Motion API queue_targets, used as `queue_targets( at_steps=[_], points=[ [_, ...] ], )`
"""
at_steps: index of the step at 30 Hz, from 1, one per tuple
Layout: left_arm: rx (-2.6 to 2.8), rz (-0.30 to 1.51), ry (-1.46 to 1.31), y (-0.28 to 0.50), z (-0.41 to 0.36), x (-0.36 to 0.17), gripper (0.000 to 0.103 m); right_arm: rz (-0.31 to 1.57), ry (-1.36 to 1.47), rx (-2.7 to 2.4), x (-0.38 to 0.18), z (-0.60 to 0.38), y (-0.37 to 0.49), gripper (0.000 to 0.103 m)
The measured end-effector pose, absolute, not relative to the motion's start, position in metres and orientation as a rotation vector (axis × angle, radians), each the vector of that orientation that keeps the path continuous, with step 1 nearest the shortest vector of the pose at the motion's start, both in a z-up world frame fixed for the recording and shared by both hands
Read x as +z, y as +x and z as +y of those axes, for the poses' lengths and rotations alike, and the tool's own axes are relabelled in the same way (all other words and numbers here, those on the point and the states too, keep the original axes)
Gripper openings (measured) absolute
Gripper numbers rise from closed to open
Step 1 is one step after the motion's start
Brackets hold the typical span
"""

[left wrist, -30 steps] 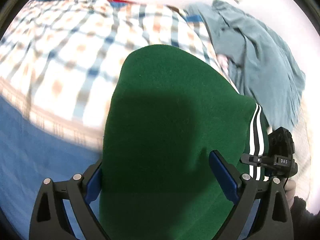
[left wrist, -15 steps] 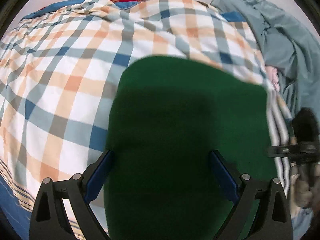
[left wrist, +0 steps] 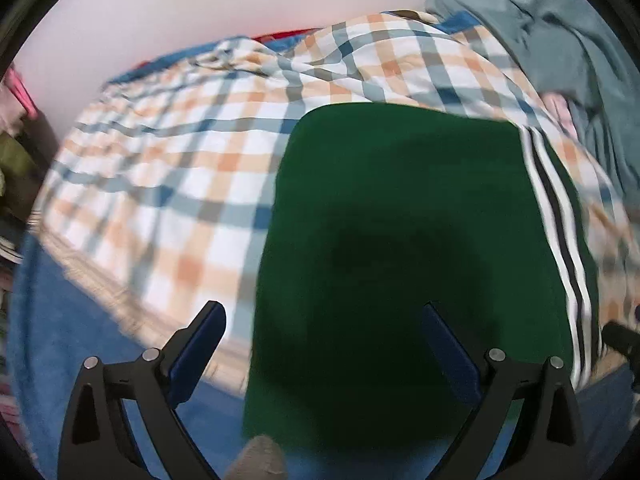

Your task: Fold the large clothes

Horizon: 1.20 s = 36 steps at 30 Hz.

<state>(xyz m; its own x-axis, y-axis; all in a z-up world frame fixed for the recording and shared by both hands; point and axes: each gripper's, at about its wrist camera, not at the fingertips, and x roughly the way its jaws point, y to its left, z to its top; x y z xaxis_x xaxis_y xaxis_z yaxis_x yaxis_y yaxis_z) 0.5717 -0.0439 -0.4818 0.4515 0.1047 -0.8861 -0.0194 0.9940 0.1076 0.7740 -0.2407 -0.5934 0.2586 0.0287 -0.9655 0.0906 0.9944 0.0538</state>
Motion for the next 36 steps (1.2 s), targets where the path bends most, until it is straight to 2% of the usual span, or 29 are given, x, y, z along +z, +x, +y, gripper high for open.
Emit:
queue_targets(
  at_steps=[6,16,22,29,36],
  points=[
    [0.113,1.088,0.059,0.485,-0.050,-0.408,0.103,1.271,0.059,-0.088,-0.527,-0.230,0.667,0.094],
    [0.112,0.978,0.022,0.380,-0.063,-0.249,0.103,1.099,0.051,-0.108,-0.343,-0.229,0.519,0.094],
    [0.079,0.938,0.015,0.311,-0.072,-0.173,0.103,0.999,0.028,-0.130,-0.241,-0.229,0.434,0.094],
    [0.076,0.864,0.033,0.247,-0.075,-0.101,0.103,0.931,0.036,-0.138,-0.142,-0.229,0.331,0.094],
    [0.086,0.814,0.016,0.198,-0.076,-0.052,0.102,0.863,0.027,-0.117,-0.074,-0.229,0.264,0.094]
  ],
)
